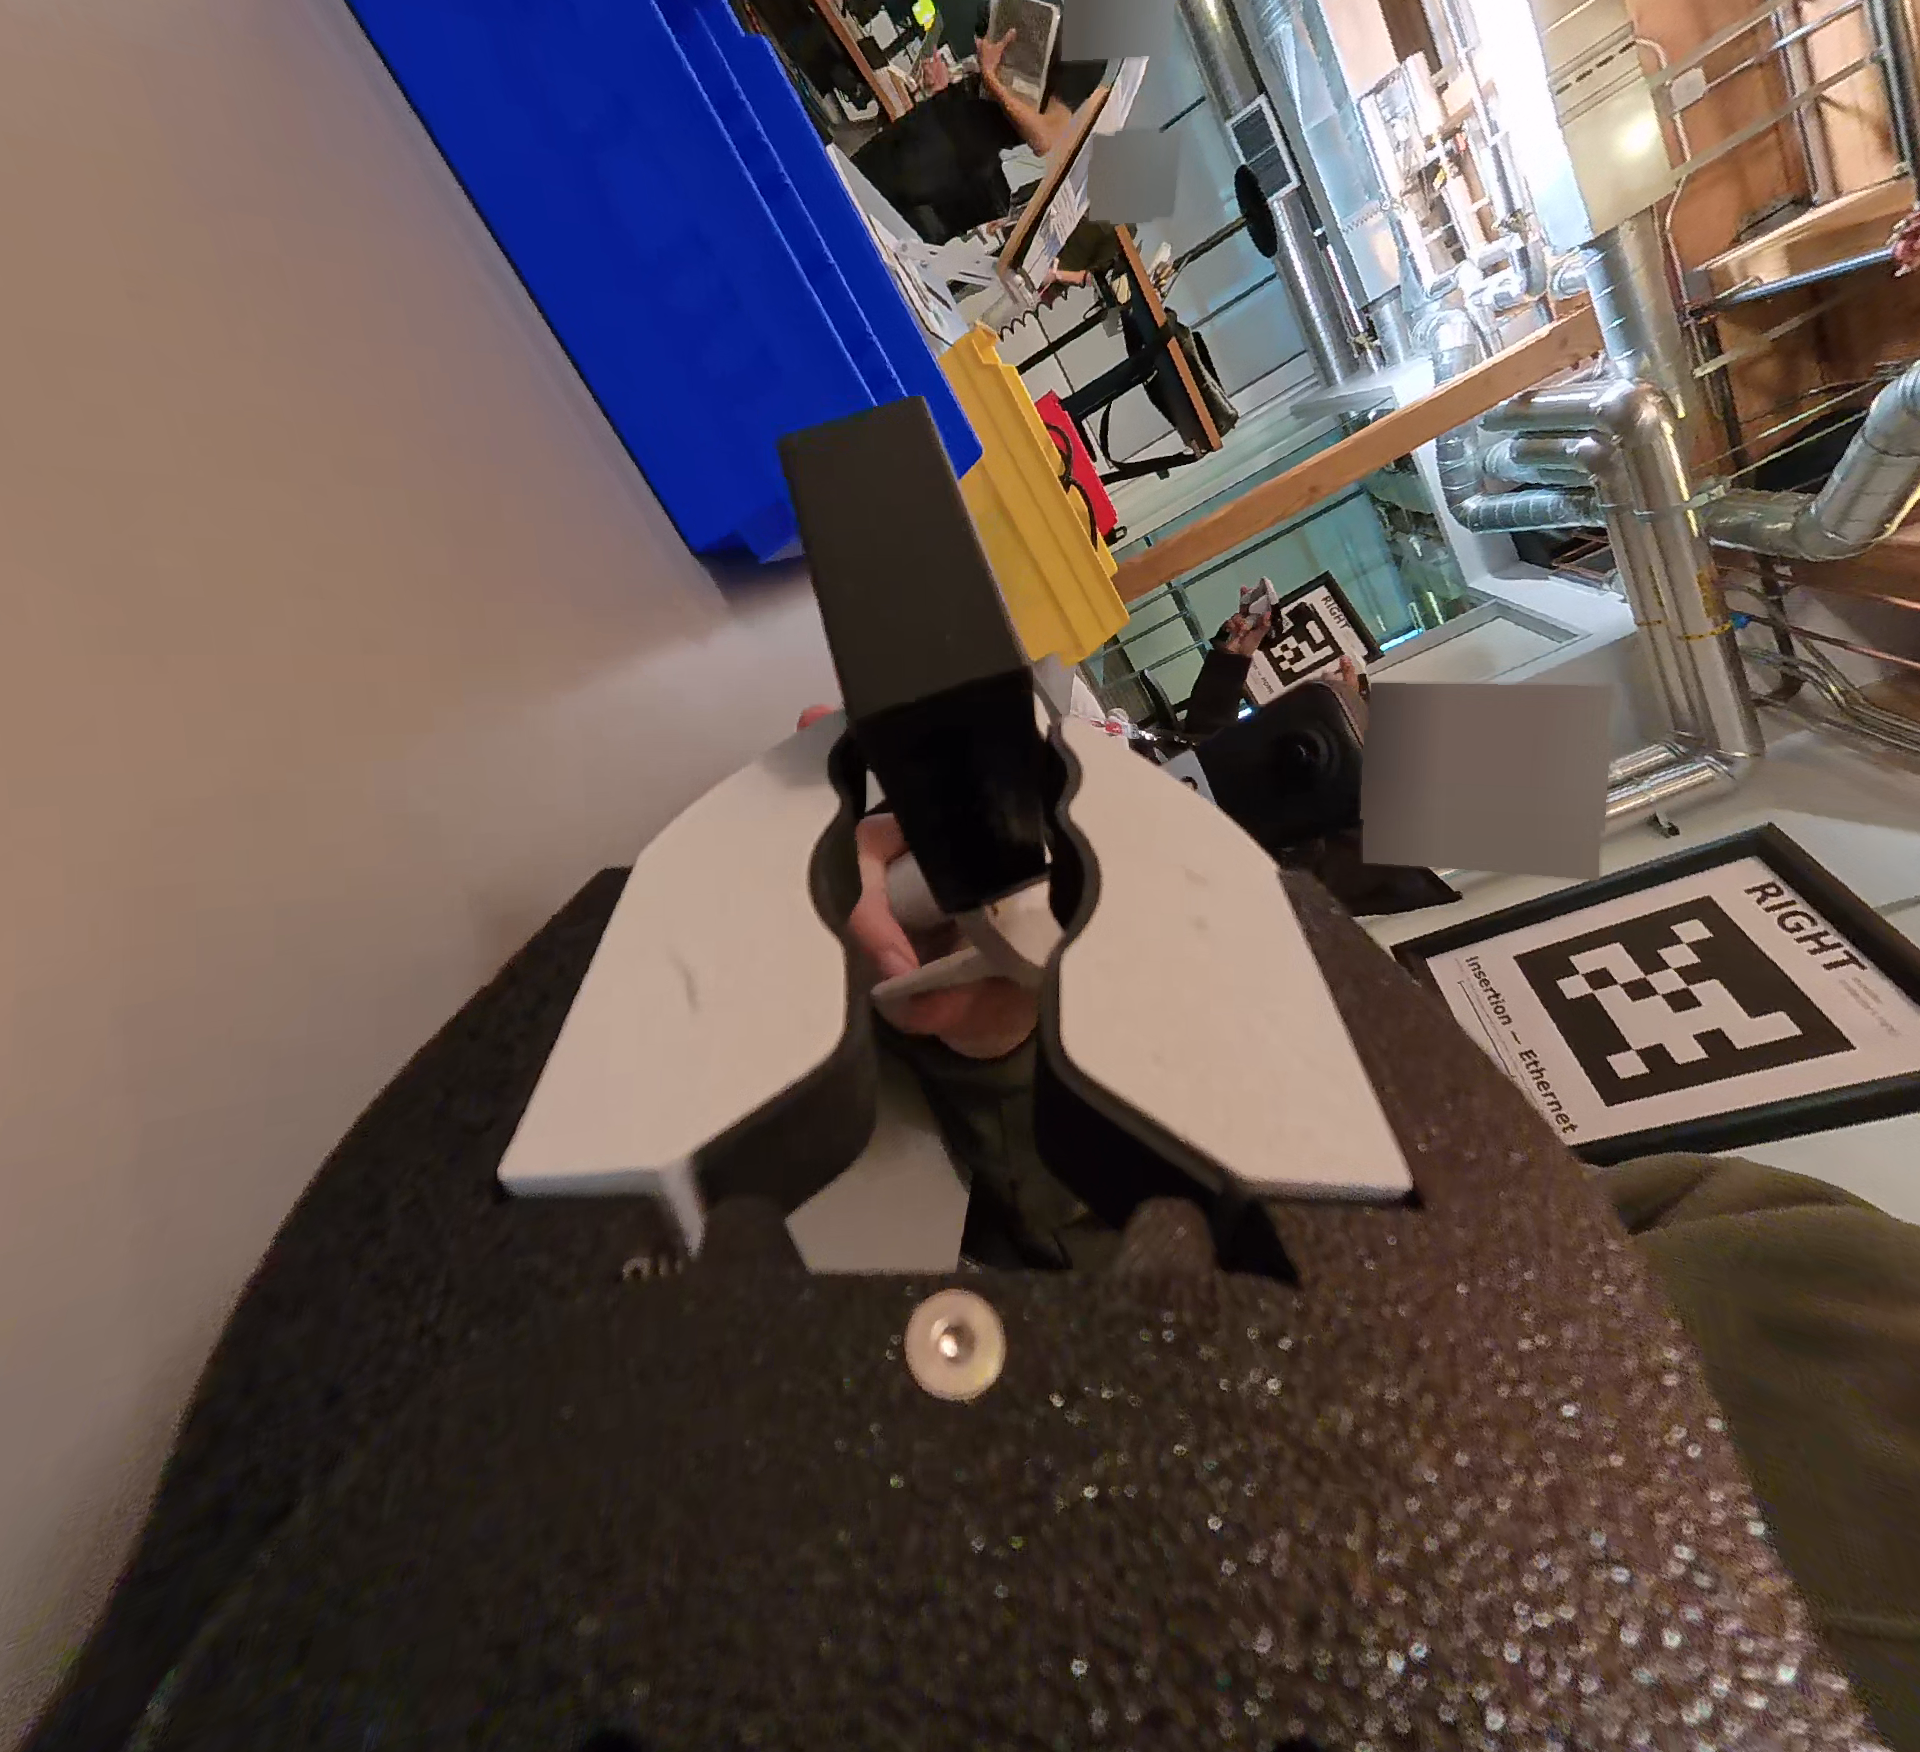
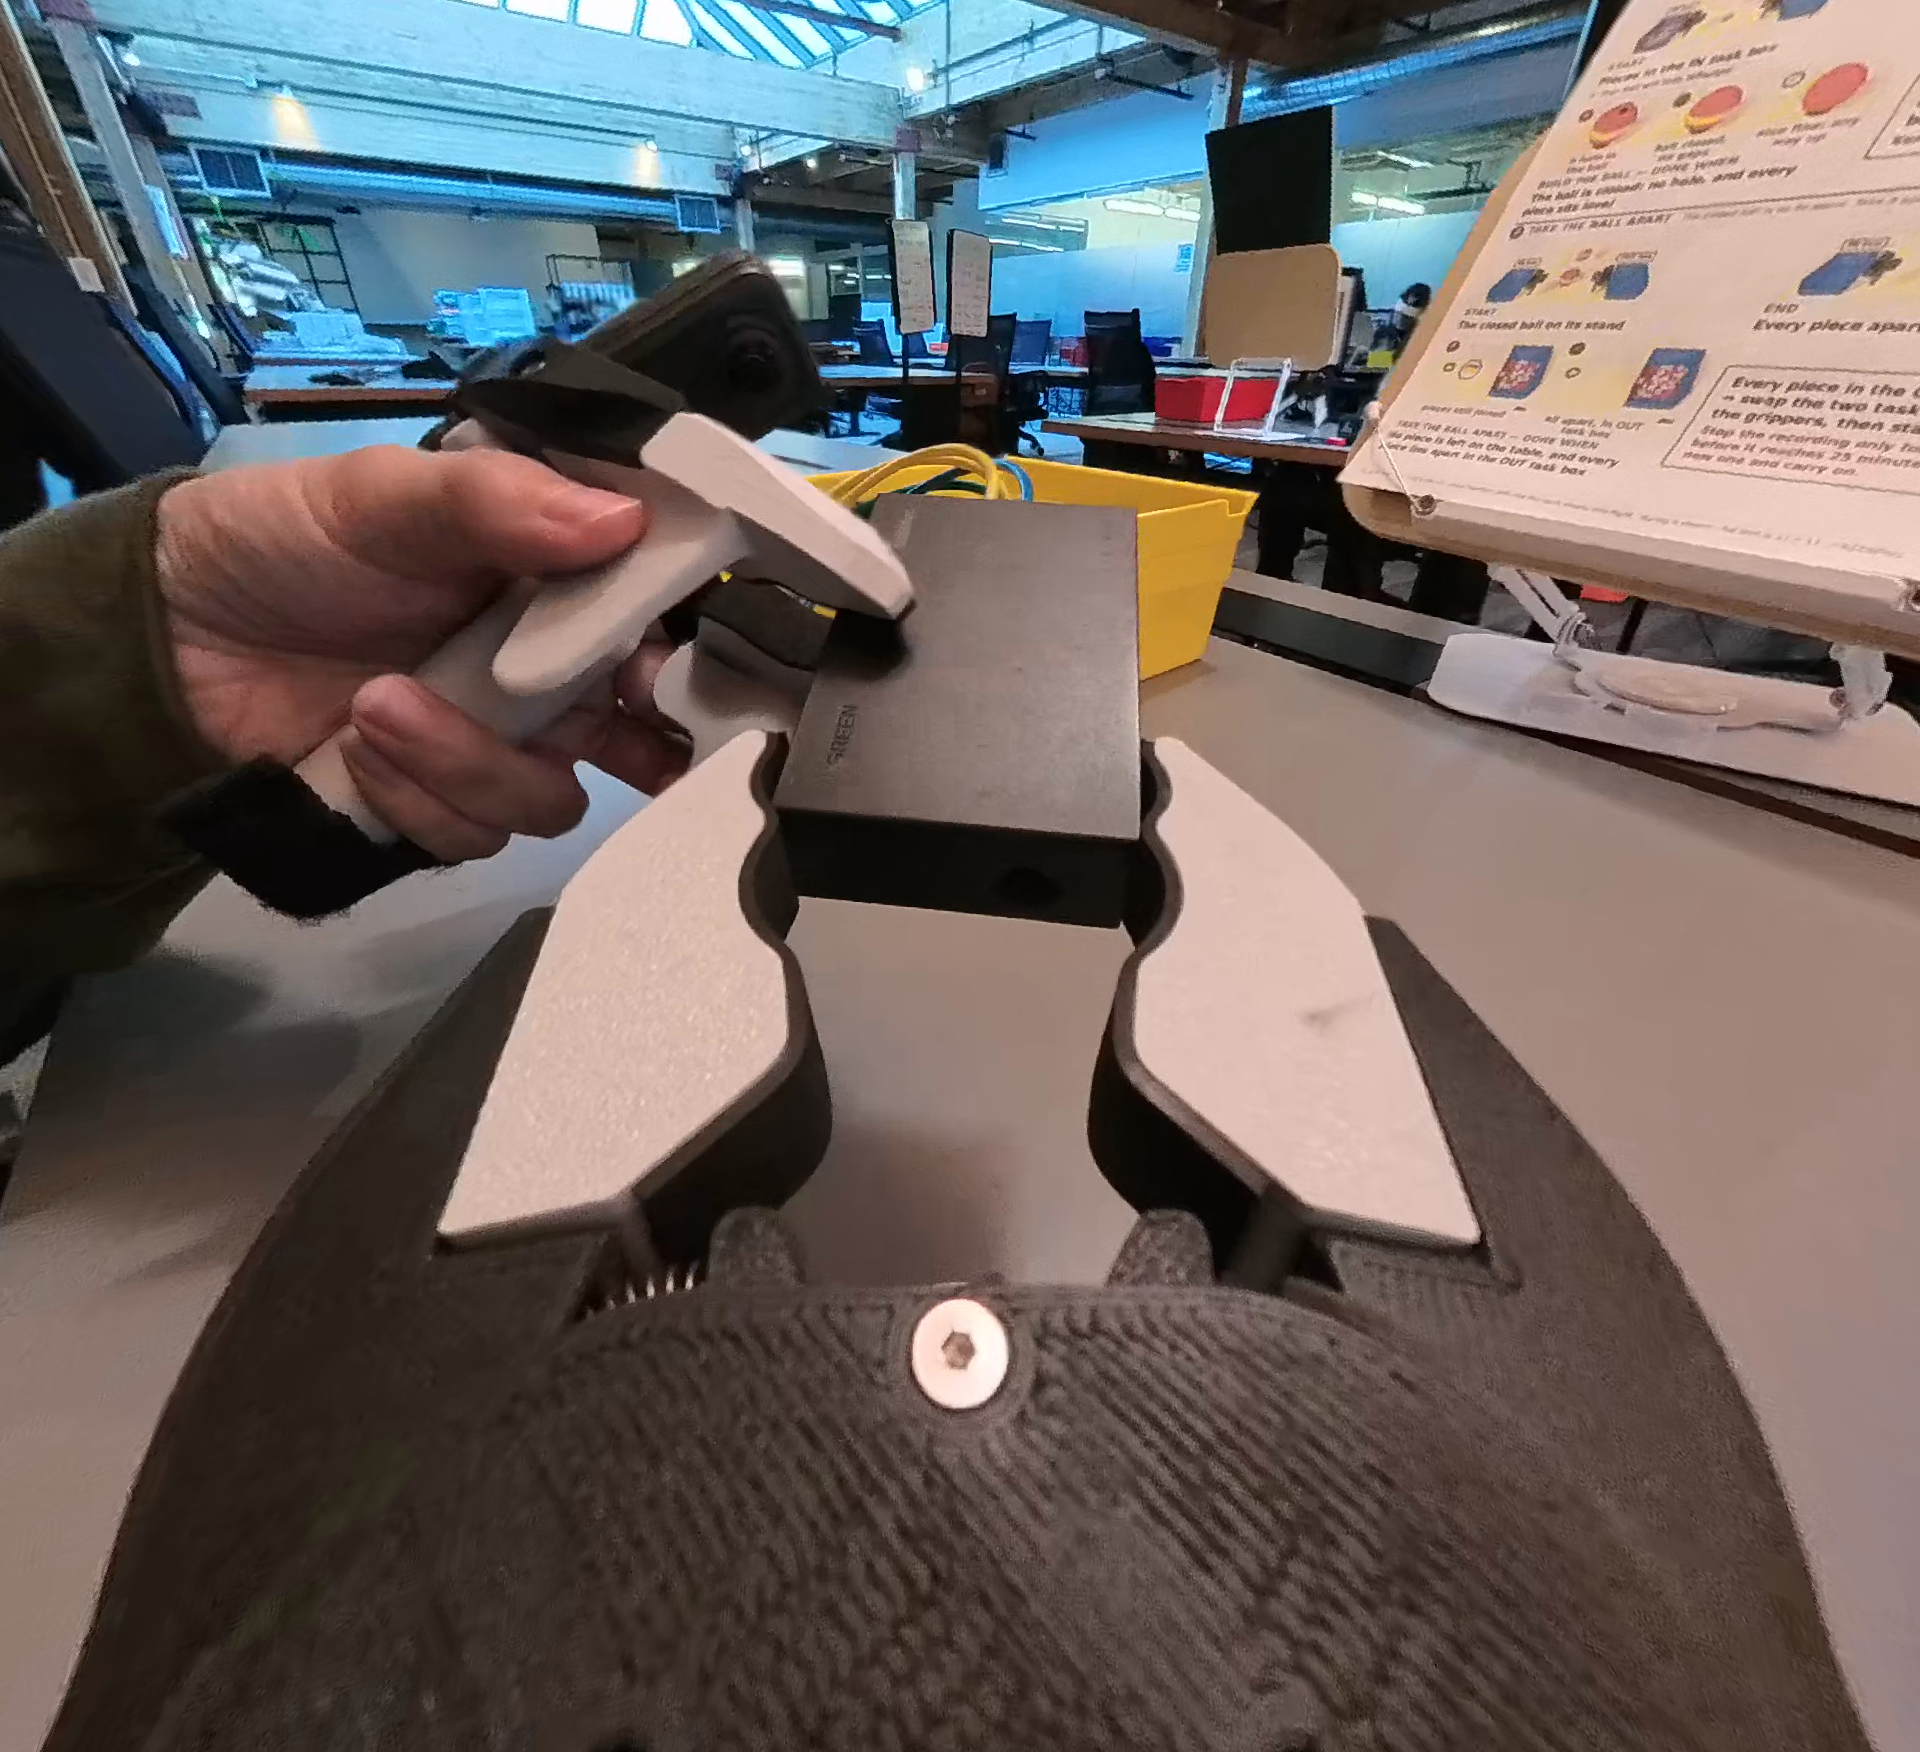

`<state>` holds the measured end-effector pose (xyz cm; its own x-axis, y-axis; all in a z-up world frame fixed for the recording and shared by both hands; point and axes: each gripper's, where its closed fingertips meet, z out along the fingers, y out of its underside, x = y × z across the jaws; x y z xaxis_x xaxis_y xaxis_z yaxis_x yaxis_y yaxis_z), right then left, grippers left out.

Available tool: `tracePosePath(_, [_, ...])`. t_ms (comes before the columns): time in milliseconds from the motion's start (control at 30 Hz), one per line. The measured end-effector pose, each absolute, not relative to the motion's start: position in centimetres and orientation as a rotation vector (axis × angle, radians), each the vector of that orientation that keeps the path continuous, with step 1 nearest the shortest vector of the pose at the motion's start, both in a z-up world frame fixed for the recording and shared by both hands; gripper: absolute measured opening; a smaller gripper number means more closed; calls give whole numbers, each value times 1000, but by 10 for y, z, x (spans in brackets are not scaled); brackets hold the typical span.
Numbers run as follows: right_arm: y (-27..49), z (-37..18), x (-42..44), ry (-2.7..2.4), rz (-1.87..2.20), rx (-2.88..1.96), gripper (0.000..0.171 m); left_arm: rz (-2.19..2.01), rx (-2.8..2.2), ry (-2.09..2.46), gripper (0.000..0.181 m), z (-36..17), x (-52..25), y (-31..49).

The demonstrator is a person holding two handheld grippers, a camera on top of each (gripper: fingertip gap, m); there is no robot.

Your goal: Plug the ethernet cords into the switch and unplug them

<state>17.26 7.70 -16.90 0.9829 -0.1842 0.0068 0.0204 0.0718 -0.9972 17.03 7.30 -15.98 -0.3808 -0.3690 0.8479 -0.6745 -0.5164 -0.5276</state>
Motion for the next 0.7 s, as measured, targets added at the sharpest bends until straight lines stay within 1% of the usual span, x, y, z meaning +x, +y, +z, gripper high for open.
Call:
tracePosePath(67, [74,-167,177,168,-120,-1469,63,2006,1609,-1411,38,-160,172,75])
tracePosePath(200, [67,-163,186,228,-79,-1416,63,2043,1636,-1485,40,-156,173,83])
tracePosePath(533, [31,-153,222,332,-245,-1351,63,2015,1733,-1942,48,-151,169,111])
tracePosePath(700, [23,-159,232,367,-303,-1357,63,2036,1769,-1984,48,-140,164,136])
